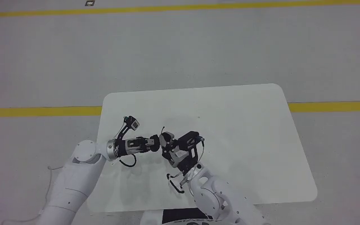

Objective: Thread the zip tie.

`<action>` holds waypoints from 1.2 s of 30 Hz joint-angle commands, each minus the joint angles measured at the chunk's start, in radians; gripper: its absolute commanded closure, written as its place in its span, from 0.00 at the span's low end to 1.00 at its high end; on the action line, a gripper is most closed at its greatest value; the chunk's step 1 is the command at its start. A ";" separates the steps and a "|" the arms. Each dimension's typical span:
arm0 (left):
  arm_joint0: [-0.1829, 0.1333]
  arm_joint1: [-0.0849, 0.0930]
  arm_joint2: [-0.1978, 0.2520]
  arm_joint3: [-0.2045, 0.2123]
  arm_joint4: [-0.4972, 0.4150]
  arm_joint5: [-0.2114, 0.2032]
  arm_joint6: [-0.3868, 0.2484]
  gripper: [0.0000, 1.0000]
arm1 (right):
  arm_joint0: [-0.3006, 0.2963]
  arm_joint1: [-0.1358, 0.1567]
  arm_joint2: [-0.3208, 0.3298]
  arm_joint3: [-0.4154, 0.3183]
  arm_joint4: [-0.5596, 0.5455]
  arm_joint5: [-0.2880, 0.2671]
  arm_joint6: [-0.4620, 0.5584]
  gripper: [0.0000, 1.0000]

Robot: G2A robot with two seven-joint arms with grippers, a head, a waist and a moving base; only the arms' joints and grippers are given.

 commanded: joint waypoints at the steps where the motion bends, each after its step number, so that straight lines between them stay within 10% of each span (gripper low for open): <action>1: 0.000 0.000 0.000 0.000 0.000 0.000 0.000 1.00 | 0.001 -0.001 -0.002 0.002 -0.002 0.003 0.003 1.00; 36: 0.000 0.000 0.000 0.000 0.000 0.000 0.000 1.00 | -0.017 0.002 0.034 -0.001 -0.029 0.037 0.010 1.00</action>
